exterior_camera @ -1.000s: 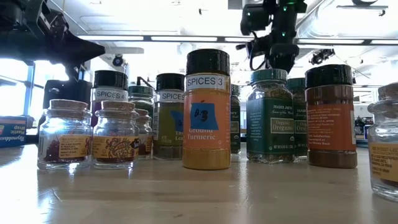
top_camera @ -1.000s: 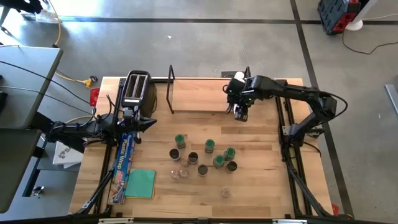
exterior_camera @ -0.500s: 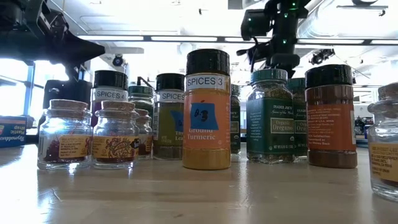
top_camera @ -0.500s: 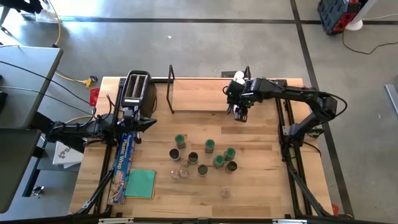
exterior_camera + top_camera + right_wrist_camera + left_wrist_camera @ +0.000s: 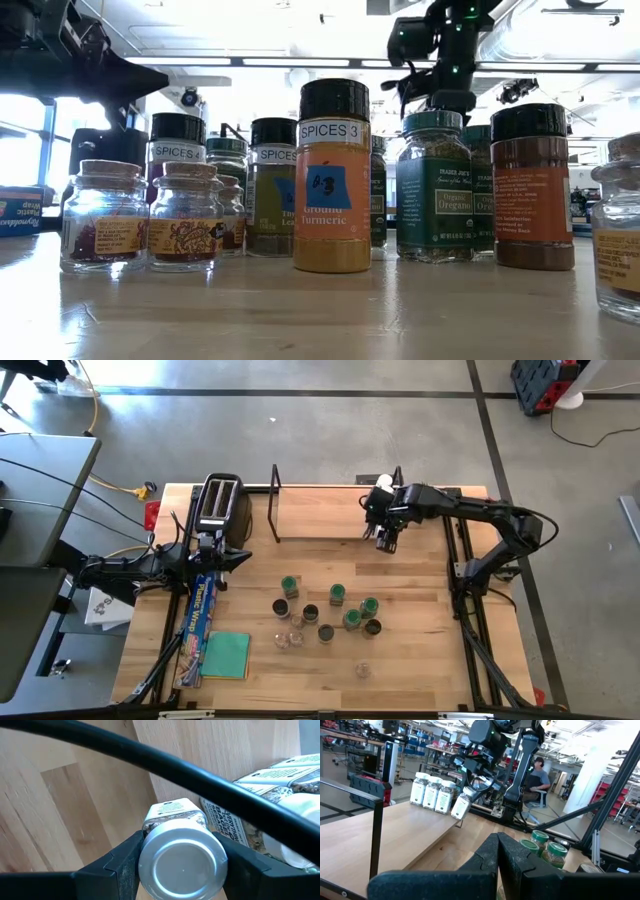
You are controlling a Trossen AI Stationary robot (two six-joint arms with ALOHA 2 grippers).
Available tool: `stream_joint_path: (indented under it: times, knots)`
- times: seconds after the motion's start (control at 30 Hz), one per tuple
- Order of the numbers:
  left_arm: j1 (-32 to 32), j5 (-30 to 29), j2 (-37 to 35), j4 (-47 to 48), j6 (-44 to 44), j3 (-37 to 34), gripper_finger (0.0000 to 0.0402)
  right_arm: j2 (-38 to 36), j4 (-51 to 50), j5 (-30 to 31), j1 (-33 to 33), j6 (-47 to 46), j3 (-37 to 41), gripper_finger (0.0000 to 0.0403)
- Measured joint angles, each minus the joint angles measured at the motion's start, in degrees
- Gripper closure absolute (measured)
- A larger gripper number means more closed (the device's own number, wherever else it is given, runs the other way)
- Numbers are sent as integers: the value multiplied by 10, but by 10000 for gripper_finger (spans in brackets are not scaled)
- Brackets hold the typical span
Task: Shelf spices
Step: Put the white seasoning bottle on the shelf and align it with the other white seasoning bottles
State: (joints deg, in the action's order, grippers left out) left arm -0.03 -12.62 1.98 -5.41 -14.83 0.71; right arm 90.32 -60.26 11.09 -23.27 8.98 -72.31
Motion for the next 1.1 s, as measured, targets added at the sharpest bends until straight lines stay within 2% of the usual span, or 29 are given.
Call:
stream_joint_path:
  times: [0.4,0.57,0.83,1.1]
  knots:
    - [0,0,0,0,0,0,401,0,1,4,-11,-15,0,185]
    - [0,0,0,0,0,0,401,0,3,-28,-32,-15,0,179]
    - [0,0,0,0,0,0,401,1,-1,-5,-38,-10,0,178]
    - [0,0,0,0,0,0,401,2,-26,6,-37,14,-38,178]
